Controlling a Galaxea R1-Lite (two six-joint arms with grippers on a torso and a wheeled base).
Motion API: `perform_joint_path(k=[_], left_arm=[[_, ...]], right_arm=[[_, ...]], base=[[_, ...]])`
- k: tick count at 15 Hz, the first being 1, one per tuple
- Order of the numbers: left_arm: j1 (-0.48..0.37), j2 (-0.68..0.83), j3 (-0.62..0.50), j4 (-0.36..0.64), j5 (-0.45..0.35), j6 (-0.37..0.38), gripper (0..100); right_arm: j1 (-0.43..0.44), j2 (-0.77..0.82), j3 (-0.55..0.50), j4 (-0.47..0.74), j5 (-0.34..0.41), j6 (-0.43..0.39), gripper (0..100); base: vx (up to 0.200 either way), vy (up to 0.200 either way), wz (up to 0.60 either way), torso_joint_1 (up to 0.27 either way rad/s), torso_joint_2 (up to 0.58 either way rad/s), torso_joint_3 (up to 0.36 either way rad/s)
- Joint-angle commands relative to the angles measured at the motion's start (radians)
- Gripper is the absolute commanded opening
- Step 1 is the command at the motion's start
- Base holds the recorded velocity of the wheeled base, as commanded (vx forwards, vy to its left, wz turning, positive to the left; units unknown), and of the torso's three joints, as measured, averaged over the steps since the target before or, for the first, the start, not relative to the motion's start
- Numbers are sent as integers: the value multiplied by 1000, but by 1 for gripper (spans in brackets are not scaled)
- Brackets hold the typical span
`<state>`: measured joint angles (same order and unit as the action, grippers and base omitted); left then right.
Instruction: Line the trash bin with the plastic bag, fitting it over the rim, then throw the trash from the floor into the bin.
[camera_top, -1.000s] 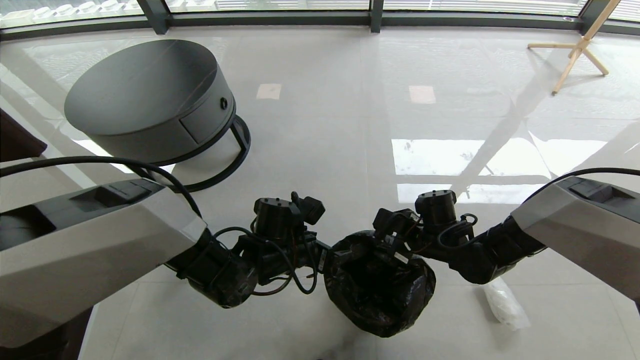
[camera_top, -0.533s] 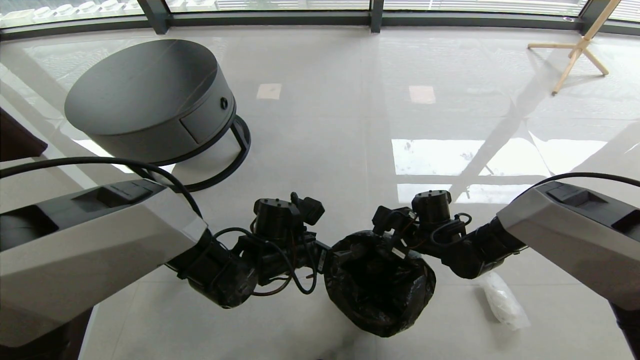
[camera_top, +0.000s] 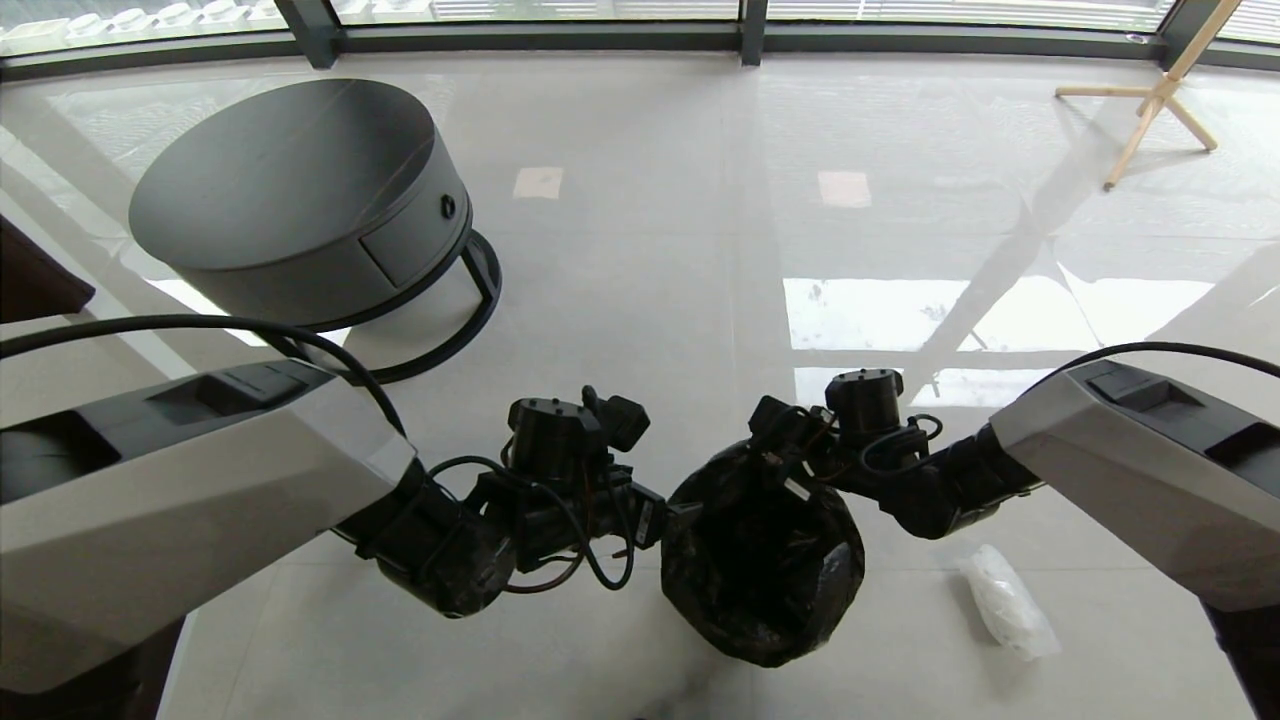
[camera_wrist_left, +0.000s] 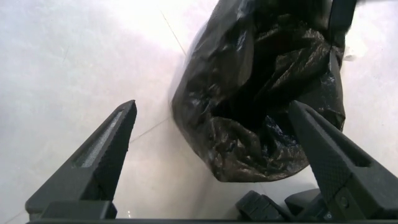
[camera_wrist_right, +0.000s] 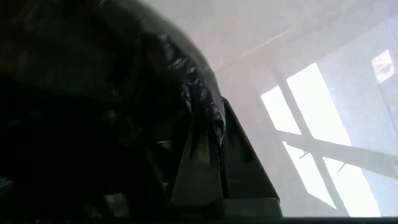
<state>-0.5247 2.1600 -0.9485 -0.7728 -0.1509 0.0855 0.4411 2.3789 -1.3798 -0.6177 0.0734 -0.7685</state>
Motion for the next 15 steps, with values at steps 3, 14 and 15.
perform_joint_path(k=[3,14,15], left_arm=[[0,6,5,-8,-1,0,100],[-1,23,22,-51,-1,7,100],[-1,32,24,-71,-1,7,100]], right_arm=[[-36,52,-120,41,19,6,0],[-59,195,-249,64,72,31,0],[-59,201,-255,64,72,31,0]], base=[[0,0,0,0,0,0],[0,0,0,0,0,0],[0,0,0,0,0,0]])
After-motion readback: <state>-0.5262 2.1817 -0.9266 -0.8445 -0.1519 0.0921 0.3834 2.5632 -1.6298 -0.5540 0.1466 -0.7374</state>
